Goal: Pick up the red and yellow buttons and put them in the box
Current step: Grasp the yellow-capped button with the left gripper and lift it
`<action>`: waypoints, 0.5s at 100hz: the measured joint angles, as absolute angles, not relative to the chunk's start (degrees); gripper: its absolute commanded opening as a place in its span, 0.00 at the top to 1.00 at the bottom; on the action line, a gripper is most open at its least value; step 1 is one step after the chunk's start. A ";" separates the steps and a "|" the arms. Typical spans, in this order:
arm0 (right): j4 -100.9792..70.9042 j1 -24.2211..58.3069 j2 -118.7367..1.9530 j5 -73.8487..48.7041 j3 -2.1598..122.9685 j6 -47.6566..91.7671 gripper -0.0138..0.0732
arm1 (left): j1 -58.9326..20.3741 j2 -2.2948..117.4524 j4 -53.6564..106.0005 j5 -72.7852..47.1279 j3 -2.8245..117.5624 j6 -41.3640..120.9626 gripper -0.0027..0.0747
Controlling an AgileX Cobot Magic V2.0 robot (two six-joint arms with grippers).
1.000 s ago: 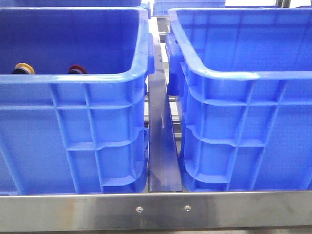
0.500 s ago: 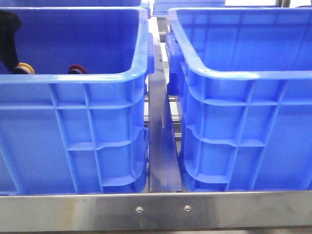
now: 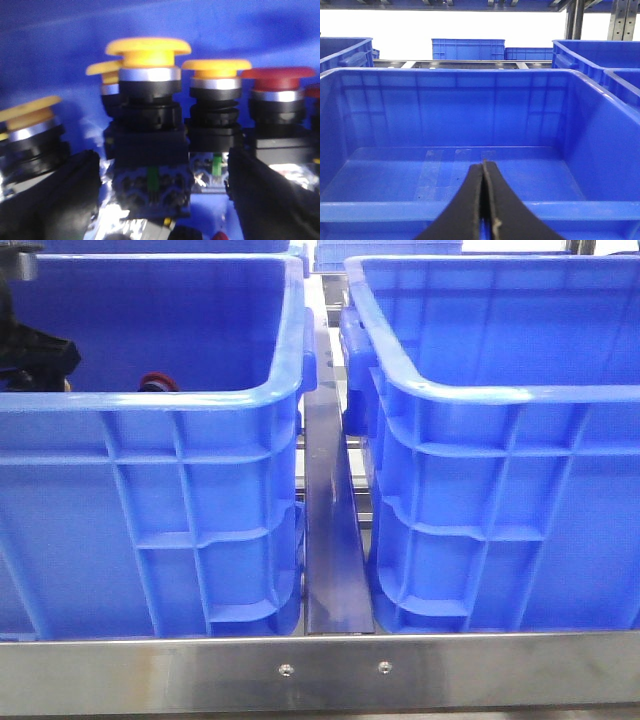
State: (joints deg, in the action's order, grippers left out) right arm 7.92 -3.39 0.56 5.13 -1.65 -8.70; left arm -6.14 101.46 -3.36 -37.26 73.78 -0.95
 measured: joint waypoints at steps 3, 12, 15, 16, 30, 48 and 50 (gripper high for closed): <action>7.92 -3.39 0.56 5.13 -1.65 -8.70 0.91 | -6.14 101.60 -3.36 -36.97 73.78 -0.95 0.33; 7.92 -3.39 0.56 5.13 -1.65 -8.70 0.91 | -6.14 101.74 -3.87 -36.35 73.78 -0.95 0.33; 7.92 -3.39 0.56 5.13 -1.65 -8.70 0.91 | -6.14 101.74 -4.00 -36.21 73.78 -0.95 0.33; 7.92 -3.39 0.56 5.13 -1.65 -8.70 0.91 | -6.14 101.74 -4.00 -36.21 73.78 -0.95 0.33; 7.92 -3.39 0.56 5.13 -1.65 -8.70 0.91 | -6.14 101.74 -4.35 -35.42 73.78 -0.95 0.46; 7.92 -3.39 0.56 5.13 -1.65 -8.70 0.91 | -6.14 101.74 -4.47 -35.19 73.78 -0.95 0.71; 7.92 -3.39 0.56 5.13 -1.65 -8.70 0.91 | -6.14 101.74 -4.47 -35.19 73.78 -0.95 0.73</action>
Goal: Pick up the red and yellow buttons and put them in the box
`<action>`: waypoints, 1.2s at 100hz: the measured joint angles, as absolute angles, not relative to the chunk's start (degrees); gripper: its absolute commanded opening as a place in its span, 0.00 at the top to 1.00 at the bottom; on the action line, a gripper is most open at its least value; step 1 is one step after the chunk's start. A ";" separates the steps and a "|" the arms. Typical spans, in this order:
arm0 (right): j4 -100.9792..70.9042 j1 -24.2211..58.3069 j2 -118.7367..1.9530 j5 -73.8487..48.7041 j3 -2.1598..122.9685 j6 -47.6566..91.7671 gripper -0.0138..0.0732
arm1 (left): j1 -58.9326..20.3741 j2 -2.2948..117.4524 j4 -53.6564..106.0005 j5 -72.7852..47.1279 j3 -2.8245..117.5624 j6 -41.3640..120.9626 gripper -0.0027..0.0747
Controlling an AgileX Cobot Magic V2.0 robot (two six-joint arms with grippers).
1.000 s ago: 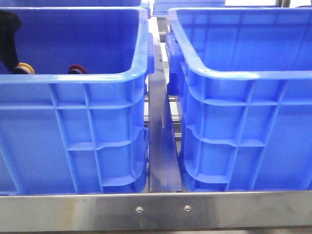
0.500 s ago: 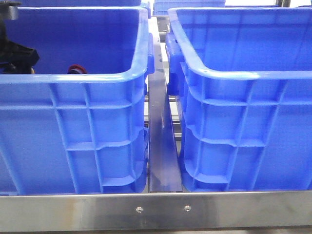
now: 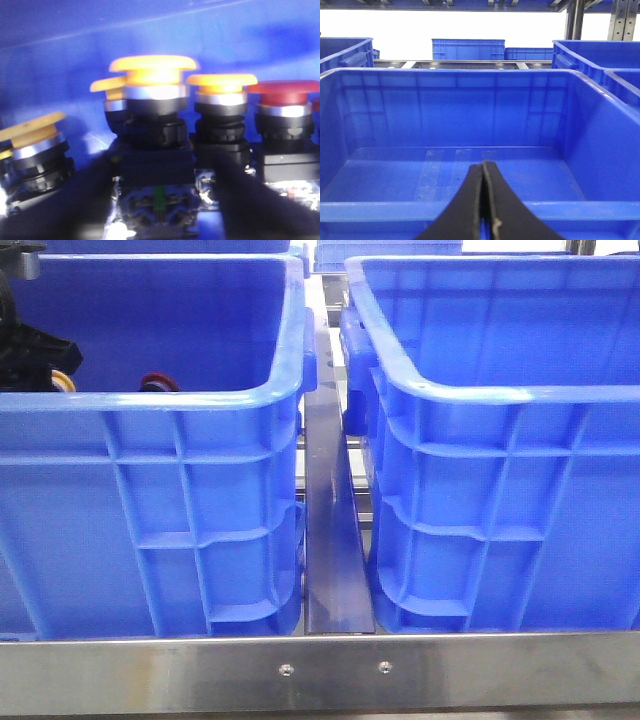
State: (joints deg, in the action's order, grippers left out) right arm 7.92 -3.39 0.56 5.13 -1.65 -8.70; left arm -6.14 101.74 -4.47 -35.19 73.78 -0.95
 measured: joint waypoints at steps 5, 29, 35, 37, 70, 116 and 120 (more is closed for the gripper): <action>7.92 -3.39 0.56 5.13 -1.65 -8.70 0.91 | -6.14 101.74 -4.58 -35.09 73.78 -0.95 0.77; 7.92 -3.39 0.56 5.13 -1.65 -8.70 0.91 | -6.14 101.74 -4.58 -35.19 73.78 -0.95 0.82; 7.92 -3.39 0.56 5.13 -1.65 -8.70 0.91 | -6.14 101.61 -4.58 -35.44 73.78 -0.95 0.82; 7.92 -3.39 0.56 5.13 -1.65 -8.70 0.91 | -6.14 101.30 -4.25 -35.49 73.78 -0.95 0.82; 7.92 -3.39 0.56 5.13 -1.65 -8.70 0.91 | -6.59 87.48 -0.43 -27.93 61.33 0.49 0.82; 7.92 -3.39 0.56 5.13 -1.65 -8.70 0.91 | -23.07 71.30 9.55 -26.37 57.85 6.57 0.82; 7.92 -3.39 0.56 5.13 -1.65 -8.70 0.91 | -24.98 71.19 10.52 -26.24 57.85 6.57 0.82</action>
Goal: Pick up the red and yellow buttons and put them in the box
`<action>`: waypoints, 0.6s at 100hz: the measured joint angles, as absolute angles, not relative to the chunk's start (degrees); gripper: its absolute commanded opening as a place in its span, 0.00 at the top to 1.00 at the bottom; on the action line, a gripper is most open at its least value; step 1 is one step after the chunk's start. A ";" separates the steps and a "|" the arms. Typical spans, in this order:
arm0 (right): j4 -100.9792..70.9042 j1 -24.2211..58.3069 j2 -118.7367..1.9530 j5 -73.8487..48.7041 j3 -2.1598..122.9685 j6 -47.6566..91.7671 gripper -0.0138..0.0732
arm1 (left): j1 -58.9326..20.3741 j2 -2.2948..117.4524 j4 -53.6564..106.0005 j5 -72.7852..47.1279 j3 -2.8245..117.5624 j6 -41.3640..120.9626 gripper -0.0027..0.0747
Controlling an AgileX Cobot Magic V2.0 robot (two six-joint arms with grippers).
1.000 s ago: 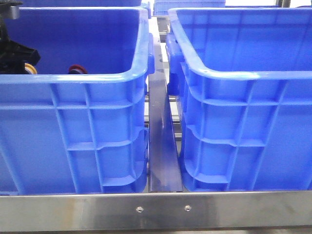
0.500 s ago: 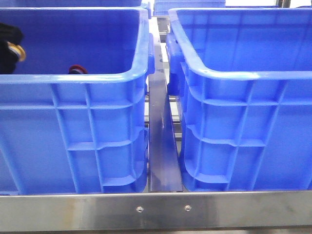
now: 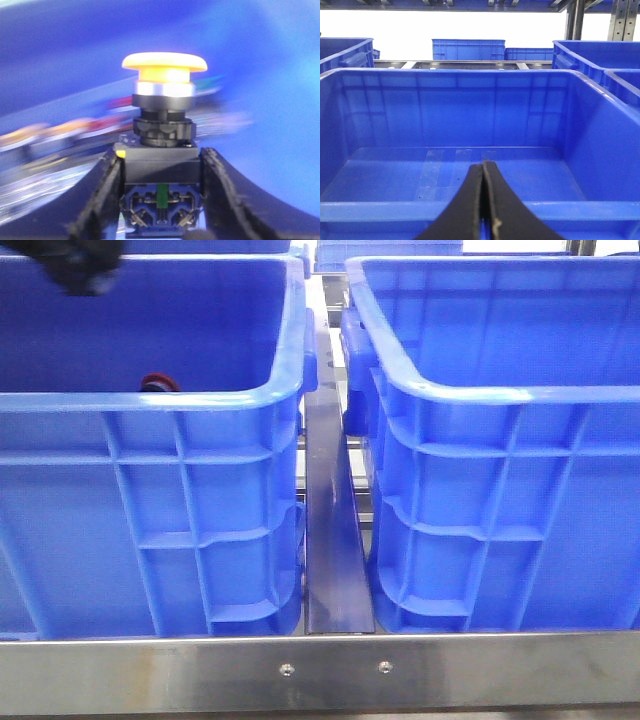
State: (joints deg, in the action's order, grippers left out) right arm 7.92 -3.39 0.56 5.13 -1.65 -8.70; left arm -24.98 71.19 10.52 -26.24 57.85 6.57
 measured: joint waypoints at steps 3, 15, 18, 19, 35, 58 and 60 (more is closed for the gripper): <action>7.92 -3.39 0.56 5.13 -1.65 -8.70 0.91 | -26.93 71.19 11.09 -26.12 57.85 6.57 0.82; 7.92 -3.39 0.56 5.13 -1.65 -8.70 0.91 | -33.43 71.19 12.38 -25.85 57.85 6.57 0.82; 7.92 -3.39 0.56 5.13 -1.65 -8.70 0.91 | -34.89 71.19 12.52 -25.63 57.81 6.57 0.82; 7.92 -3.39 0.56 5.13 -1.65 -8.70 0.91 | -35.59 71.19 12.52 -25.63 57.81 6.57 0.82; 7.92 -3.39 0.56 5.13 -1.65 -8.70 0.91 | -42.39 71.19 12.74 -24.75 57.81 6.57 0.82; 7.92 -3.39 0.56 8.45 -1.65 -8.70 0.91 | -46.27 71.19 12.78 -24.54 57.81 6.57 0.82; 7.92 -3.39 0.56 8.78 -1.65 -8.70 0.91 | -46.21 71.19 12.78 -24.54 57.81 6.57 0.82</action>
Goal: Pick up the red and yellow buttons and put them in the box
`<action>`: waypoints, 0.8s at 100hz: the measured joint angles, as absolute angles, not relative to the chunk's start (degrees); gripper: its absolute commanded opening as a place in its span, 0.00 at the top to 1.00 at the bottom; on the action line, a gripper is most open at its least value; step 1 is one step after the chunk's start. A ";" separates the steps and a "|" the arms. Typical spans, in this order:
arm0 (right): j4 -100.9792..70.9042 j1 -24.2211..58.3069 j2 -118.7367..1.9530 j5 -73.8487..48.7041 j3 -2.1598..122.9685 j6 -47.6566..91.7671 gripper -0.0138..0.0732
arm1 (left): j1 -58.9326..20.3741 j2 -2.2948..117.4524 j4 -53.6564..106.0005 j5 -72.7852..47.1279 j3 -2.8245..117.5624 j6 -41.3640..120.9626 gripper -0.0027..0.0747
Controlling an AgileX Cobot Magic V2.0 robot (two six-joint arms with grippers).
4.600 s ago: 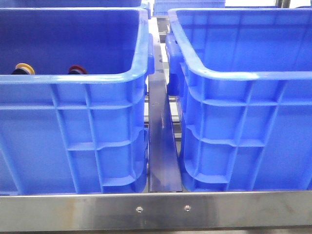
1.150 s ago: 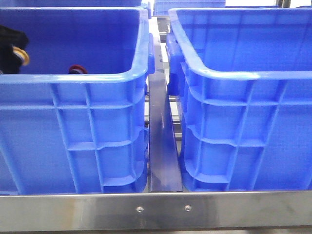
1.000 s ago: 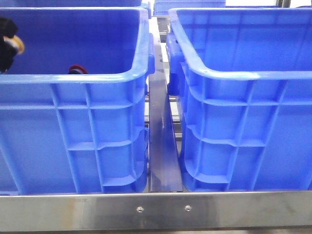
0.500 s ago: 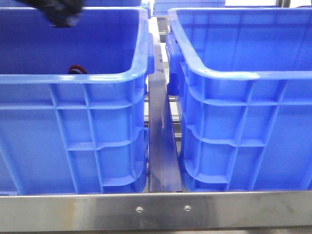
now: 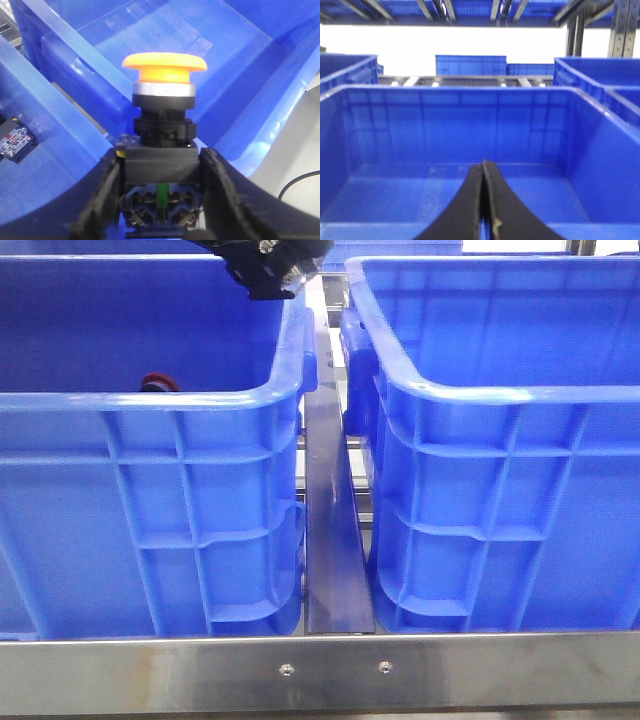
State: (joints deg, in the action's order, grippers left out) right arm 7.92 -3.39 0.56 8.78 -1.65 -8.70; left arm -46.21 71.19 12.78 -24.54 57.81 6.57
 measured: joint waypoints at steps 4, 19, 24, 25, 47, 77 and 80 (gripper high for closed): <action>7.92 -3.39 0.56 9.07 -1.65 -8.70 0.91 | -46.21 71.19 12.78 -24.54 57.81 6.57 0.82; 7.92 -3.39 0.56 5.79 -0.58 -8.70 0.91 | -46.21 71.19 12.78 -24.54 57.81 6.57 0.82; 7.92 -3.39 0.56 1.31 1.36 -8.70 0.91 | -46.21 71.19 12.78 -24.54 57.81 6.57 0.82; 7.92 -3.39 0.56 0.00 2.06 -8.70 0.91 | -46.21 71.19 12.78 -24.54 57.81 6.57 0.82; 7.92 -3.39 -4.05 -14.13 14.33 -8.70 0.91 | -46.21 71.19 12.78 -24.54 57.81 6.57 0.82; 7.92 -3.39 -23.31 -25.62 28.51 -8.70 0.89 | -46.21 71.19 12.78 -24.54 57.81 6.57 0.82; 7.92 -3.39 -25.80 -26.17 30.01 -8.70 0.87 | -46.21 71.19 12.78 -24.54 57.81 6.57 0.82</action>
